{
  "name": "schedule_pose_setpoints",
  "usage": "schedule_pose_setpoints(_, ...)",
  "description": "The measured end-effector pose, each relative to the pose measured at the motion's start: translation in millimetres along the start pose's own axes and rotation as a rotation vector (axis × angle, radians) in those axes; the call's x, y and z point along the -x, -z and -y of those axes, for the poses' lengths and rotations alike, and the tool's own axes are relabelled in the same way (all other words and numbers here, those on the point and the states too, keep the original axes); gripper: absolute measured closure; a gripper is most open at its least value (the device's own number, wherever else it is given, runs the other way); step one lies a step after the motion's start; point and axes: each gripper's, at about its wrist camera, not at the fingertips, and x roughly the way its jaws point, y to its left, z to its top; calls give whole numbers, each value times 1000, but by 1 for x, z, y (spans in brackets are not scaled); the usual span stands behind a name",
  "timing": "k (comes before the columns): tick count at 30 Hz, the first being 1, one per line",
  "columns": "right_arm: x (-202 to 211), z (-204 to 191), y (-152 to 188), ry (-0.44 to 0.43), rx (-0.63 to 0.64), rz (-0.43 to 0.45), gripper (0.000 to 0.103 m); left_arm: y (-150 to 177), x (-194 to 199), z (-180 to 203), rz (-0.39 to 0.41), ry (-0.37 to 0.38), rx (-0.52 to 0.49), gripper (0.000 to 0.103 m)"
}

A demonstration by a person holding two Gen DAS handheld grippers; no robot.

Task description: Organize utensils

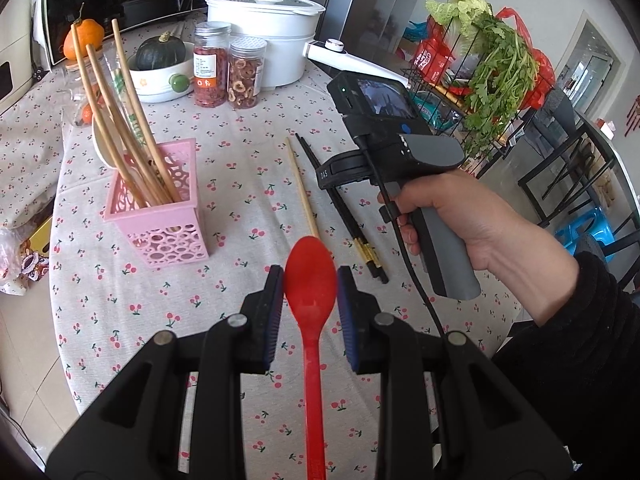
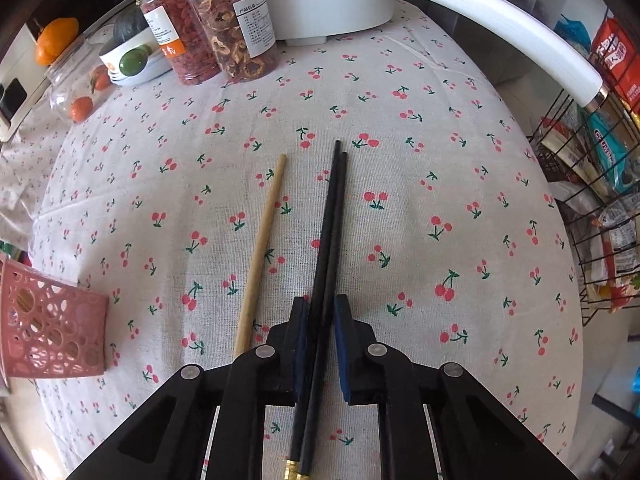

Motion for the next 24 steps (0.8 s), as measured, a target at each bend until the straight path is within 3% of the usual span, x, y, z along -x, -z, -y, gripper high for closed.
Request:
schedule_pose_setpoints(5,18,0,9,-73,-1,32,91,-2,6,-7,20,-7,12,75)
schedule_pose_setpoints(15,109,-12,46,-183,43,231,91,-11,30,-21,124,-27,49,75)
schedule_pose_setpoints(24,159,-24,63,-253,74,364,92,-20,52,-29,238,-43,74,75)
